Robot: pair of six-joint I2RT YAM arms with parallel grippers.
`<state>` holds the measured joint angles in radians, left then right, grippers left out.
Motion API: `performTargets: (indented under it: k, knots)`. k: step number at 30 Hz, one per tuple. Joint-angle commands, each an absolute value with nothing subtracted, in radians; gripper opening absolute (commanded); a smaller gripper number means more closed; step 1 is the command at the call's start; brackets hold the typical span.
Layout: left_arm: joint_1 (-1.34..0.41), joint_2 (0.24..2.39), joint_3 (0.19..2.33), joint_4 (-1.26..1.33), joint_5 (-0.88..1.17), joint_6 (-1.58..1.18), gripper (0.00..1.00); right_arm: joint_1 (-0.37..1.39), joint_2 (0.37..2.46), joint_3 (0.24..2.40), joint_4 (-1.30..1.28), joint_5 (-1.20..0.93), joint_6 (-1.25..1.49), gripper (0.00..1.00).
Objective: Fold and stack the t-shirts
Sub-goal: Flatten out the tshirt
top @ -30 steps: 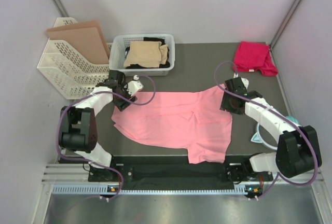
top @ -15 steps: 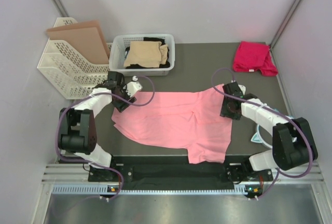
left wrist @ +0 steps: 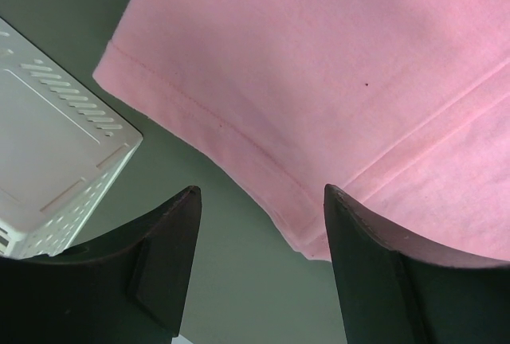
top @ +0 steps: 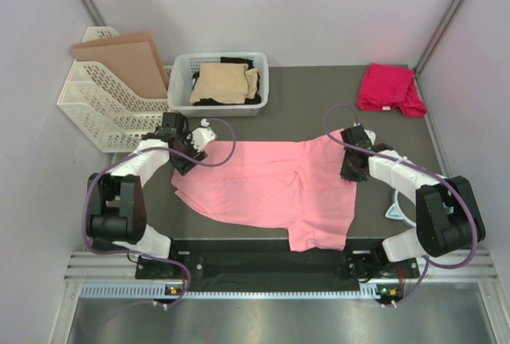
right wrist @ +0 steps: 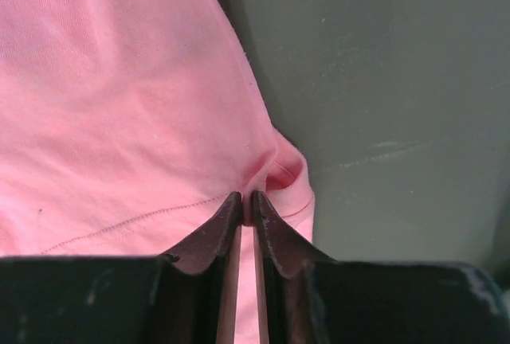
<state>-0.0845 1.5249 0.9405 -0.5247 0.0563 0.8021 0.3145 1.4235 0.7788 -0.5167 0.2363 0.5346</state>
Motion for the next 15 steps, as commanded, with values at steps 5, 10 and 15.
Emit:
performTargets:
  k: [5,10,15]
  knots:
    - [-0.077,1.462,0.917,-0.517,0.075,0.801,0.68,0.324,1.417,0.796,-0.495,0.247,0.529,0.01]
    - [-0.075,1.462,0.908,-0.512,0.071,0.808,0.68,0.325,1.411,0.802,-0.511,0.25,0.525,0.01]
    - [-0.075,1.476,0.911,-0.545,0.081,0.815,0.69,0.324,1.394,0.801,-0.52,0.259,0.523,0.0]
